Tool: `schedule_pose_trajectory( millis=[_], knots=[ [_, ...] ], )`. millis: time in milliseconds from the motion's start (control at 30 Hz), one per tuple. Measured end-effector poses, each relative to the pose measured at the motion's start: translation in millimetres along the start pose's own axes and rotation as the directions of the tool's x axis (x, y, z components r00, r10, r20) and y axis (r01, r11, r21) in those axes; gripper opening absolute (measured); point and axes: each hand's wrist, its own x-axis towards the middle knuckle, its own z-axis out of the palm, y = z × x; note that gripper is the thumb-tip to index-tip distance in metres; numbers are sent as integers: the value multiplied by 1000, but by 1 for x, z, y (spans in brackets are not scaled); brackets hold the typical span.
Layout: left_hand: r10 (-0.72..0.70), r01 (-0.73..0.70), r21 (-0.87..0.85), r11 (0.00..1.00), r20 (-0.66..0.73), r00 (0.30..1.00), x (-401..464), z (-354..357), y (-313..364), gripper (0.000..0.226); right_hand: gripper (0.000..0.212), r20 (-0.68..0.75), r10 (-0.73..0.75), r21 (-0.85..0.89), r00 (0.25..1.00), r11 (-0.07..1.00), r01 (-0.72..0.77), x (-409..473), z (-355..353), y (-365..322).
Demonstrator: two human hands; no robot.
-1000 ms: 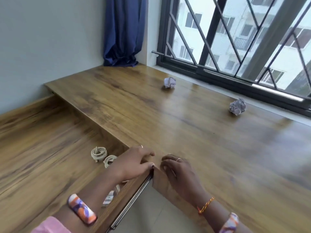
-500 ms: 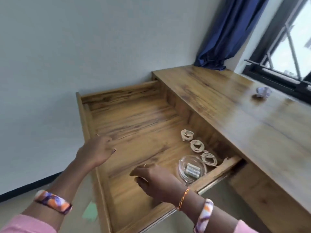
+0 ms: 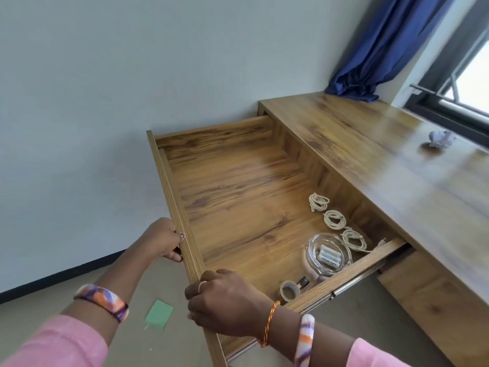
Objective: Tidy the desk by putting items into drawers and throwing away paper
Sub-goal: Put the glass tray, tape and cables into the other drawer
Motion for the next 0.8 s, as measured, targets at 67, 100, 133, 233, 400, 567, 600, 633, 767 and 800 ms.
schedule_pose_trajectory(
  millis=[67, 100, 133, 233, 400, 567, 600, 633, 767, 800],
  knots=[
    [9, -9, 18, 1000, 16, 1000, 3, 7, 12, 15, 25, 0, 30, 26, 1000, 999, -30, -7, -2, 8],
    [14, -14, 21, 1000, 20, 1000, 6, 11, 17, 13, 25, 1, 43, 31, 999, 999, -43, -11, -2, 12],
    [16, -16, 20, 1000, 30, 999, 9, 16, 25, 11, 26, -3, 66, 30, 998, 997, -65, -17, -2, 17],
    [40, -40, 12, 999, 54, 998, 19, 33, 49, 12, 32, -15, 167, 40, 986, 985, -167, -38, -4, 33],
    [129, -121, -67, 990, 119, 984, 28, 74, 94, 10, 26, -62, 356, 53, 932, 934, -353, -83, -11, 61],
    [196, -187, -65, 980, 184, 963, 46, 125, 139, 34, 30, -89, 520, -51, 850, 850, -525, -135, -15, 86],
    [199, -188, -73, 979, 198, 960, 45, 134, 149, 46, 31, -120, 540, -85, 833, 831, -550, -146, -16, 91],
    [205, -192, -83, 978, 214, 955, 43, 146, 161, 56, 32, -152, 565, -113, 811, 805, -582, -157, -17, 97],
    [252, -210, -183, 960, 248, 935, 43, 181, 202, 75, 75, -225, 745, -140, 628, 613, -778, -187, -25, 122],
    [254, -206, -195, 959, 265, 930, 44, 189, 212, 79, 85, -257, 789, -122, 558, 546, -829, -193, -29, 128]
  ],
)
